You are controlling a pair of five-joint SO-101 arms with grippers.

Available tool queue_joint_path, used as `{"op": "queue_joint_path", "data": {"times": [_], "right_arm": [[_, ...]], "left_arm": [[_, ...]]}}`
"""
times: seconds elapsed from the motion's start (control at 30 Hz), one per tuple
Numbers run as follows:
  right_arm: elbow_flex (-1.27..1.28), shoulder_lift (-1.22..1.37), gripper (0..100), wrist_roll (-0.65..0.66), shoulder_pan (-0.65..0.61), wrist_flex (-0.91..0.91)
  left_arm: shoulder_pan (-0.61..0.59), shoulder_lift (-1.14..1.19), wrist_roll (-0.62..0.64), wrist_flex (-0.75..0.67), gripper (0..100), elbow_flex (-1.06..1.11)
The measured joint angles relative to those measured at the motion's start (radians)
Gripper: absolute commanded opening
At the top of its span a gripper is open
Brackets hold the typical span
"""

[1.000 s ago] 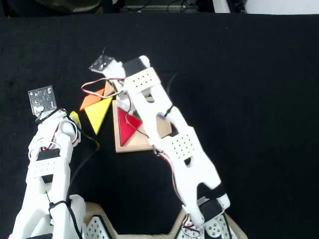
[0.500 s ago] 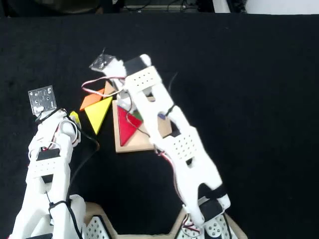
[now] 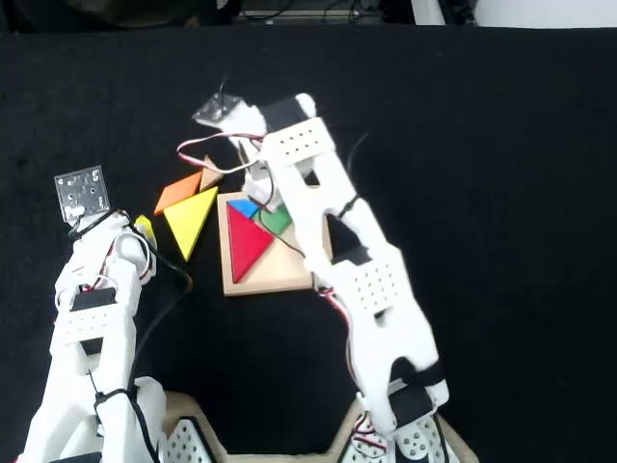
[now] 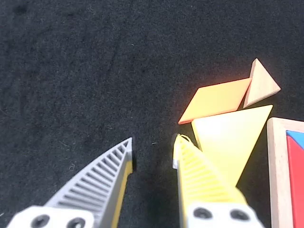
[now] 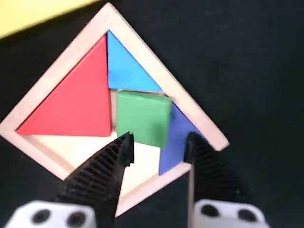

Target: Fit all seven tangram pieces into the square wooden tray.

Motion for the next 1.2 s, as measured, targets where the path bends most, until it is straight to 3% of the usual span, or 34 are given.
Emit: {"op": "queue_joint_path", "data": {"times": [0.07, 0.6, 0.87, 1.2], "right_arm": [[0.046, -0.021, 0.7, 0.002, 0.012, 0.000], [0.152, -0.028, 3.9, 0.012, 0.020, -0.068], [0.150, -0.021, 3.9, 0.011, 0.107, -0.112], [0.098, 0.020, 3.9, 0.012, 0.023, -0.081]], "left_arm": [[0.000, 0.000, 0.000, 0.000, 15, 0.000], [0.000, 0.000, 0.000, 0.000, 15, 0.000], [0.000, 0.000, 0.000, 0.000, 15, 0.000], [0.000, 0.000, 0.000, 0.000, 15, 0.000]]}}
